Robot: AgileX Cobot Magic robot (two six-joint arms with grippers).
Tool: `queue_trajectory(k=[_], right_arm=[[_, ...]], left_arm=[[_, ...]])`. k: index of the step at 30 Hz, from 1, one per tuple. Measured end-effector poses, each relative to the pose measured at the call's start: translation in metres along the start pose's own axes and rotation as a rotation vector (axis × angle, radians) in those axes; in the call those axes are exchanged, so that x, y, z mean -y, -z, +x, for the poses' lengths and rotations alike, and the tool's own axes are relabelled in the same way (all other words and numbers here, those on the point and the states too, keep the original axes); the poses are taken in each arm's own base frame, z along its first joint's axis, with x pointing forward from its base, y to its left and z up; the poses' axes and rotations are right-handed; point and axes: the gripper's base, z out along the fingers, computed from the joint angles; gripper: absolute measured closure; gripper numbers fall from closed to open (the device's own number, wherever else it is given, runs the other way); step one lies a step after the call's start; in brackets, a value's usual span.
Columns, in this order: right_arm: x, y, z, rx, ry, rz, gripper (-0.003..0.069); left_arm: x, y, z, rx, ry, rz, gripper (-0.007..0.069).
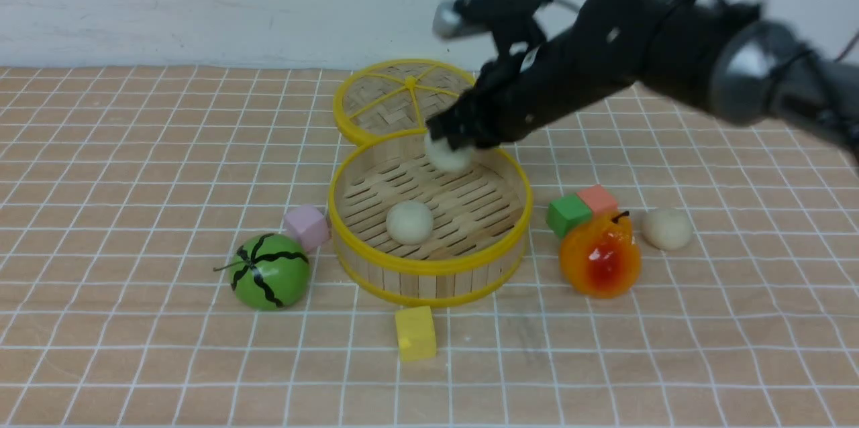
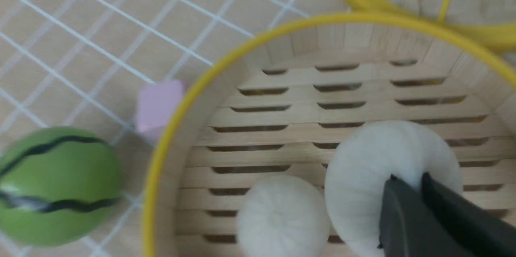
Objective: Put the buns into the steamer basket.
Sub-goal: Use the right arm to put the steamed stuffed bun into the steamer, then use the right arm to grab a steamed stuffed bun
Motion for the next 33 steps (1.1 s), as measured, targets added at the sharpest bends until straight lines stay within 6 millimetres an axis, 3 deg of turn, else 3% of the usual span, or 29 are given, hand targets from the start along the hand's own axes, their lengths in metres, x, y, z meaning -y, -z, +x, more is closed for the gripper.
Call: queue_trajectory(k=[7,13,19,23,28,30,31,33], right_arm=[[0.016,-0.050,0.025,0.005,-0.018,0.047,0.0642],[0.019,-0.060,0.030,0.012,-0.024,0.057,0.0572],[0.018,-0.056,0.026,0.030,-0.022,0.059,0.0362],[0.012,-0.039,0.018,0.008,-0.007,0.039,0.0251],[0.006,0.010,-0.004,-0.010,0.112,0.062,0.0204],[0.009,0.030,-0.012,-0.014,0.148,0.085,0.0202],[0.018,0.052,-0.018,-0.018,0.173,0.128,0.0200],[0.032,0.068,-0.021,-0.034,0.158,0.175,0.0200]], left_arm=[[0.000,0.000,0.000,0.000,0.000,0.000,0.0386],[0.000,0.000,0.000,0.000,0.000,0.000,0.0386],[0.000,0.000,0.000,0.000,0.000,0.000,0.0386],[0.000,0.000,0.000,0.000,0.000,0.000,0.0386],[0.000,0.000,0.000,0.000,0.000,0.000,0.0386],[0.000,0.000,0.000,0.000,0.000,0.000,0.0386],[0.000,0.000,0.000,0.000,0.000,0.000,0.0386],[0.000,0.000,0.000,0.000,0.000,0.000,0.0386]])
